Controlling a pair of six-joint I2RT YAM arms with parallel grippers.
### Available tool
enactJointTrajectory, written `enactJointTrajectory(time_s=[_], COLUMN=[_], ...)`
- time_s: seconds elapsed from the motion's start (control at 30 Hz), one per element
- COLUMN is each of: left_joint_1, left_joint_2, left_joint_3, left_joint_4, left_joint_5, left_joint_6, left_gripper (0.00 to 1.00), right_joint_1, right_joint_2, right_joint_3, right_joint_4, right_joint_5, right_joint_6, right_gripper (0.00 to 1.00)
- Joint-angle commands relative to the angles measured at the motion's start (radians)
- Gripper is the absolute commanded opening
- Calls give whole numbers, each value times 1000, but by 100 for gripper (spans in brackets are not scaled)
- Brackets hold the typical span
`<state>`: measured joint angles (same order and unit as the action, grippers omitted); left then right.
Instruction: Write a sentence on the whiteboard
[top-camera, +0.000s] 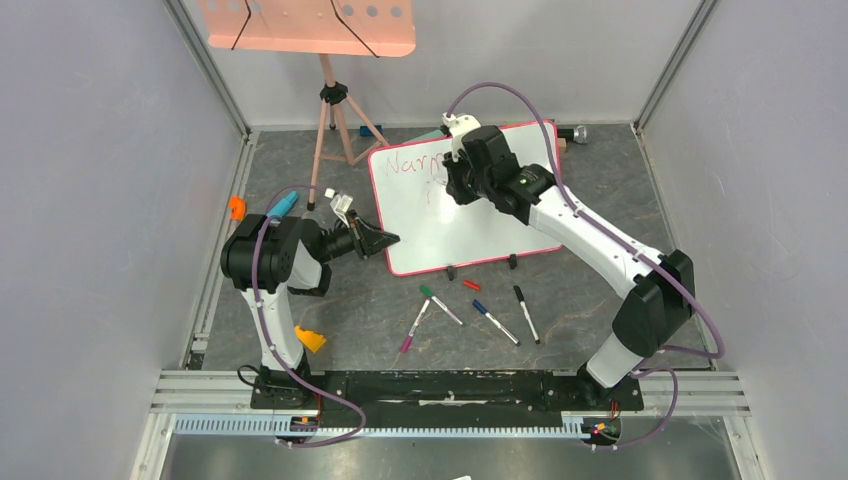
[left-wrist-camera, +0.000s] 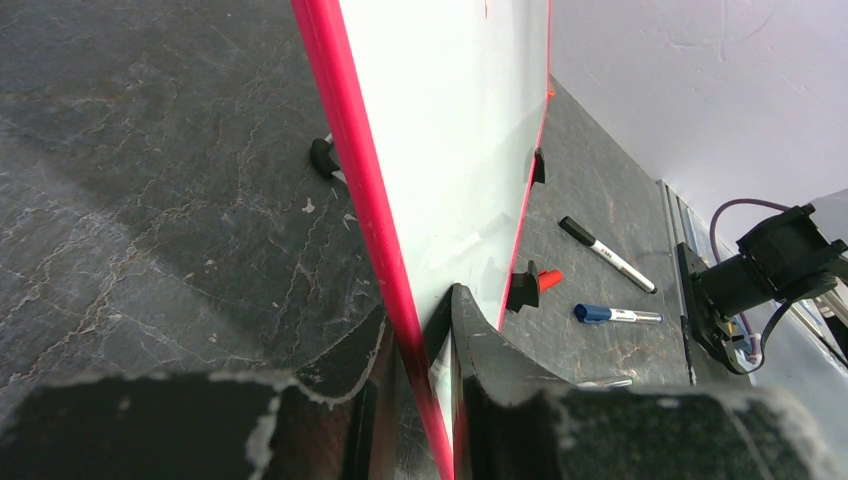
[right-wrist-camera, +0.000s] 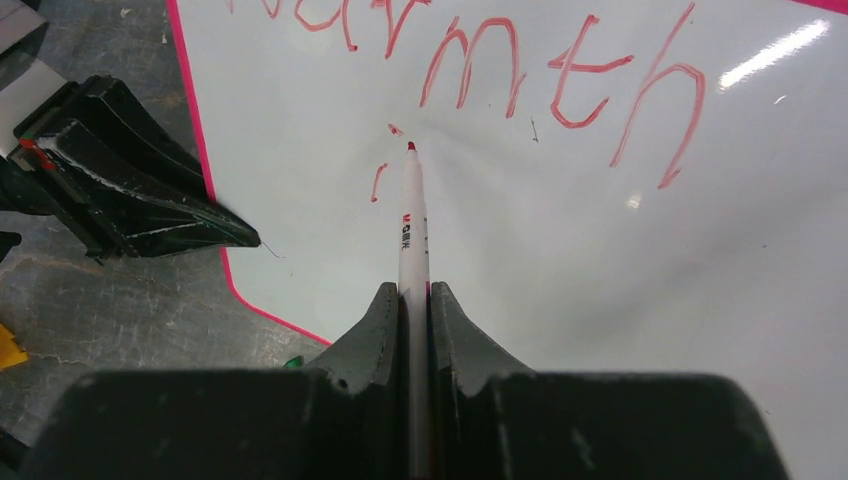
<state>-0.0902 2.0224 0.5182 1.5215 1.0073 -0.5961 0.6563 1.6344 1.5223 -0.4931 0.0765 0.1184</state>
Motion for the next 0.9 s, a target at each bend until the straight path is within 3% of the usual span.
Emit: enactJointTrajectory(time_s=[0.0,0.6,0.87], left_joint_1=[18,20,19], left_joint_2=[27,28,27], left_joint_3=[15,17,17], left_joint_4=[35,35,35], left_joint_5=[-132,-131,-131], left_joint_6=[117,117,118], left_gripper=[5,5,5], right_joint_1=[-2,-1,-2], right_joint_2=[15,63,34], right_joint_3=[35,43,-35], right_joint_4=[-21,-29,-26], right_joint_5=[29,43,30], right_joint_6=[-8,-4,-2], right_gripper=[0,0,0])
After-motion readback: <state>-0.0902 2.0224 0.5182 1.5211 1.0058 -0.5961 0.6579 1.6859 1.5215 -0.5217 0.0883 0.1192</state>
